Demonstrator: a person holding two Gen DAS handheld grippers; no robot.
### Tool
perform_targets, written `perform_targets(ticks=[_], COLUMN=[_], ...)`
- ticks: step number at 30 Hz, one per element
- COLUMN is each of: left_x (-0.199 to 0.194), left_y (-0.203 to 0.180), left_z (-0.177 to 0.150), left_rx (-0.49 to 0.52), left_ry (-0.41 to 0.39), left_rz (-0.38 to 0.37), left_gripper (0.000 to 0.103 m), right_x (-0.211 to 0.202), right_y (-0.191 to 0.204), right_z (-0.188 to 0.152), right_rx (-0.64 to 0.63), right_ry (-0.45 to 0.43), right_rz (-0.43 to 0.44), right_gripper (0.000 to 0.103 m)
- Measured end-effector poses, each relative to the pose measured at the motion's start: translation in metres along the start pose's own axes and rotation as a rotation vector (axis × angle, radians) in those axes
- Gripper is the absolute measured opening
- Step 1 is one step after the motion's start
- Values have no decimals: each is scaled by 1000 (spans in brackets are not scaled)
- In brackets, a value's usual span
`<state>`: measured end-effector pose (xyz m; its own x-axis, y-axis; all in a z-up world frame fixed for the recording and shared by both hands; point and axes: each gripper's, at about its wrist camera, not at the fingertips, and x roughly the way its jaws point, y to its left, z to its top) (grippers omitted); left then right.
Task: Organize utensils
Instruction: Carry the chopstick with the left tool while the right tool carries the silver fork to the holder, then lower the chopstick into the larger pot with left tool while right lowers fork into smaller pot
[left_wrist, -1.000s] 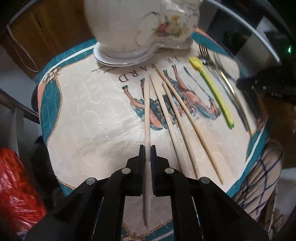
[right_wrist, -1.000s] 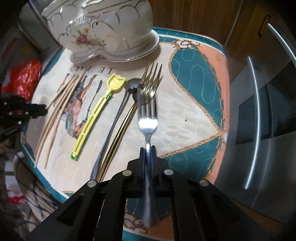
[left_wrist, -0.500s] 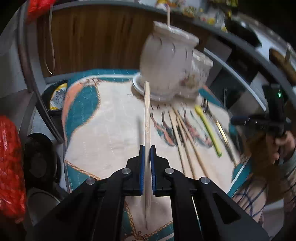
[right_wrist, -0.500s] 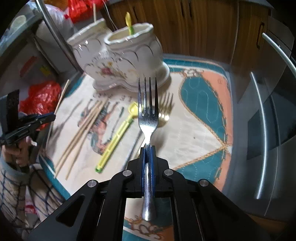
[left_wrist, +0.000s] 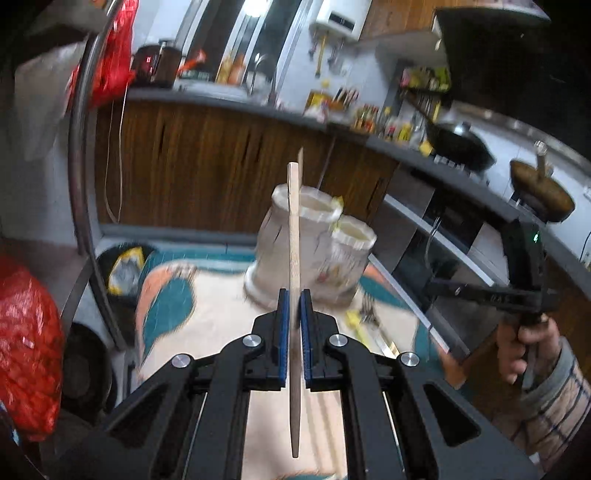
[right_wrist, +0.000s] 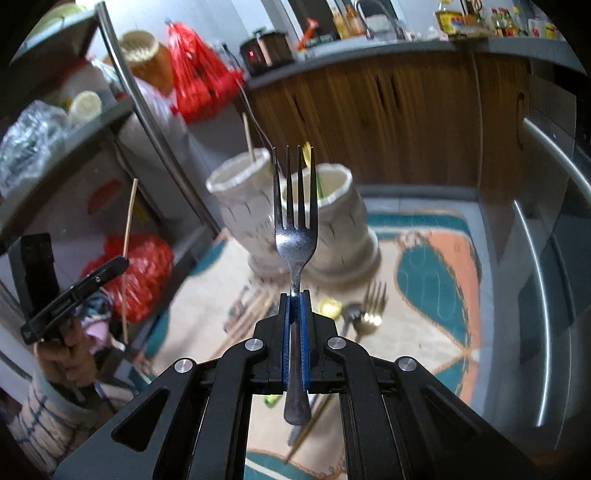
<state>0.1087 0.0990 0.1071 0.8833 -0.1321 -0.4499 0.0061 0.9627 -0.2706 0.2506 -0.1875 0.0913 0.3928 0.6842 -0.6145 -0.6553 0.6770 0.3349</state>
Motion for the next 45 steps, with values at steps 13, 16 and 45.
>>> perform_targets(ticks=[13,16,45], left_x=[41,53,124], left_y=[-9,2,8], left_z=[39,46,102], left_rx=[17,-9,-14], left_ry=[-202,-201,-483], left_rz=[-23,-27,-10], left_gripper=[6,6,6], right_x=[2,3,48], right_y=[-14,-10,34], right_z=[27,36,107], right_rx=[18,0,-166], right_ry=[-177,-207,-485], right_rz=[18,11,-192], right_gripper=[6,6,6])
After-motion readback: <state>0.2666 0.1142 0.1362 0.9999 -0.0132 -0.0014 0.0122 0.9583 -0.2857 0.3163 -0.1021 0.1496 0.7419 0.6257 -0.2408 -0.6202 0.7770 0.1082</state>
